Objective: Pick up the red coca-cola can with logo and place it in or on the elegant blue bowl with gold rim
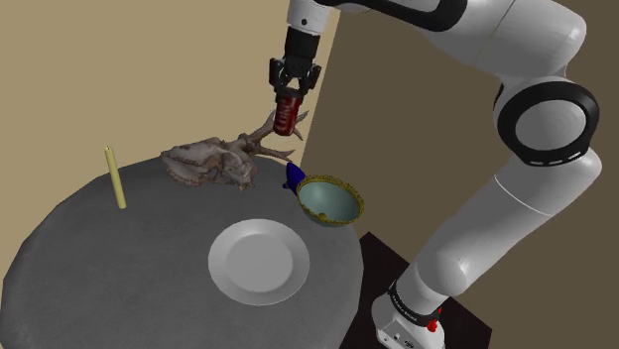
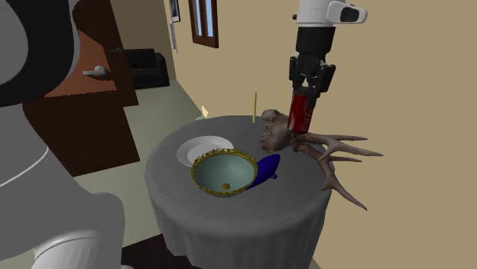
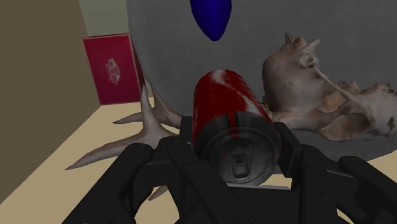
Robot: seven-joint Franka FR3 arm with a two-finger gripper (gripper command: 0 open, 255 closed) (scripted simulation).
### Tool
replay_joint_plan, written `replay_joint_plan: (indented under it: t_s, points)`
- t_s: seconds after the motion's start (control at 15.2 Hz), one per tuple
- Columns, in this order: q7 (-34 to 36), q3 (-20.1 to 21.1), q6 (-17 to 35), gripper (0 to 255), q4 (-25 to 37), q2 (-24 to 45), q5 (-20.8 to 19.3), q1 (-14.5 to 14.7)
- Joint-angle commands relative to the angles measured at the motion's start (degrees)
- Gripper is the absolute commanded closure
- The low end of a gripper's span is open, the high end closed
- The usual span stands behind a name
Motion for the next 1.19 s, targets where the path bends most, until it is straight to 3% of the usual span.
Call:
replay_joint_plan:
  t_s: [0.0,0.53,1.12]
  points:
    - [-0.1,-0.1,-0.7,255,-1.5,-2.2,0.5,0.0]
    - [0.3,-0.6,-3.7,255,-15.1,-19.2,3.8,1.3]
    - [1.9,-0.8,-9.8,255,-24.3,-34.6,6.6,3.5]
